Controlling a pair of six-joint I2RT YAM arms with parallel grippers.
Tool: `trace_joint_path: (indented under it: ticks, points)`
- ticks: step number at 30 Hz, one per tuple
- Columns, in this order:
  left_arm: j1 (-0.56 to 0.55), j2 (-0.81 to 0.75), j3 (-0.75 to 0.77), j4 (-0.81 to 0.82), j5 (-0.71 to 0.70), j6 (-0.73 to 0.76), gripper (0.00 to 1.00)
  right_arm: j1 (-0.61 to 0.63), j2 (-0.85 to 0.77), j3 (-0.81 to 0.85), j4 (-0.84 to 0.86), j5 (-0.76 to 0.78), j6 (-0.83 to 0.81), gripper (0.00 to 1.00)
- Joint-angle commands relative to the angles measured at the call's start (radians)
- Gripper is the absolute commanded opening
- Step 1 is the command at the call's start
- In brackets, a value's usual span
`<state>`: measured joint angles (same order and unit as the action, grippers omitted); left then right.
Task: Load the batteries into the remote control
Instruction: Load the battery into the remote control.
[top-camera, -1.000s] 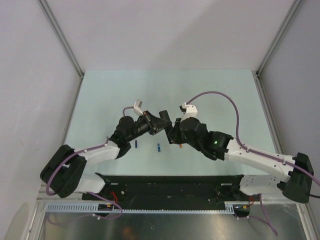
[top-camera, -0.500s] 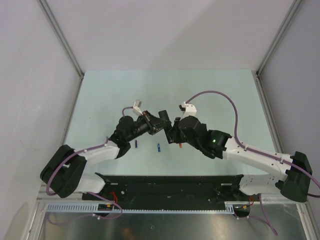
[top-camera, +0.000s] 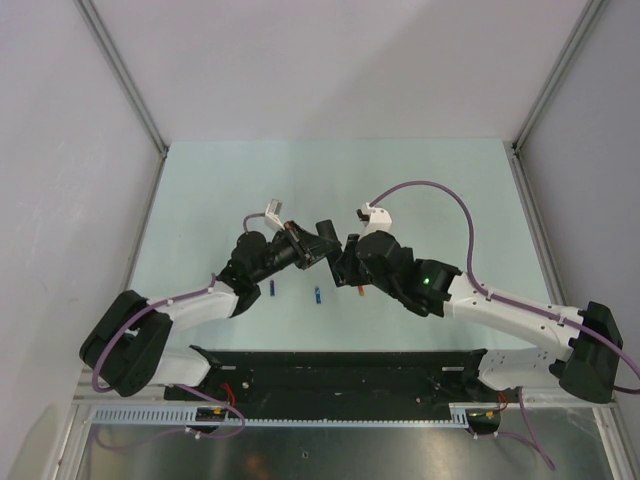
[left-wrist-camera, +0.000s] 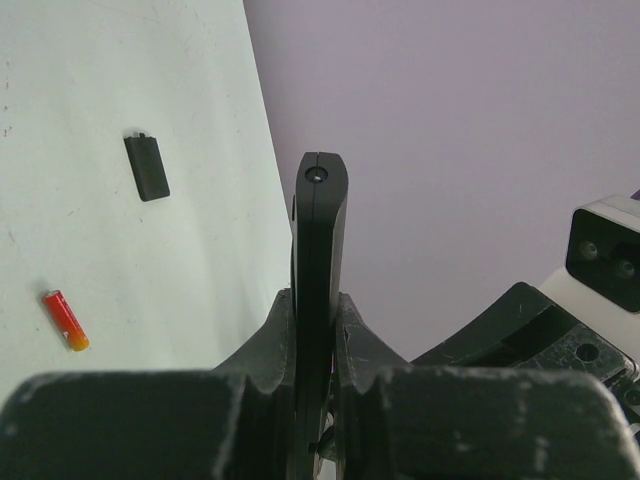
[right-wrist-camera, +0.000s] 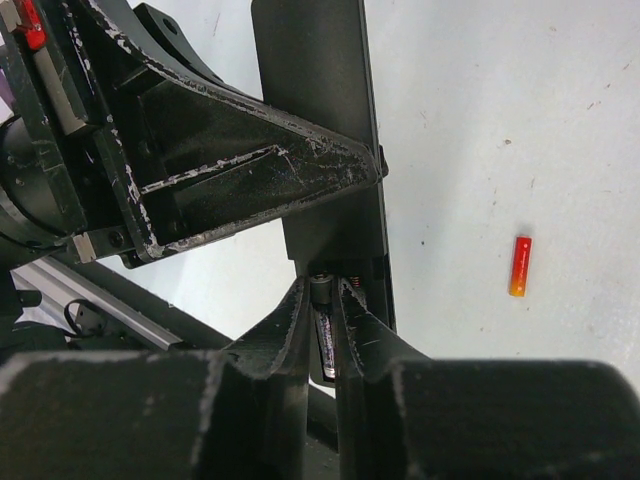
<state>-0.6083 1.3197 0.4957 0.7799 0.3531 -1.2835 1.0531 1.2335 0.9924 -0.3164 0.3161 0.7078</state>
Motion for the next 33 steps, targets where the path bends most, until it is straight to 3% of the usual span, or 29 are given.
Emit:
trace_joint_path:
  ticks: [1,14,33]
  points:
    - [0.002,-0.077,0.058,0.286,-0.059,-0.109,0.0,0.036,0.046,-0.021,-0.115,-0.199,0.036,0.17]
    - [-0.002,-0.07,0.038,0.288,-0.066,-0.116,0.0,0.022,0.018,-0.021,-0.113,-0.178,0.045,0.24]
    - [-0.004,-0.056,0.011,0.288,-0.074,-0.112,0.0,-0.015,-0.017,0.008,-0.127,-0.143,0.047,0.44]
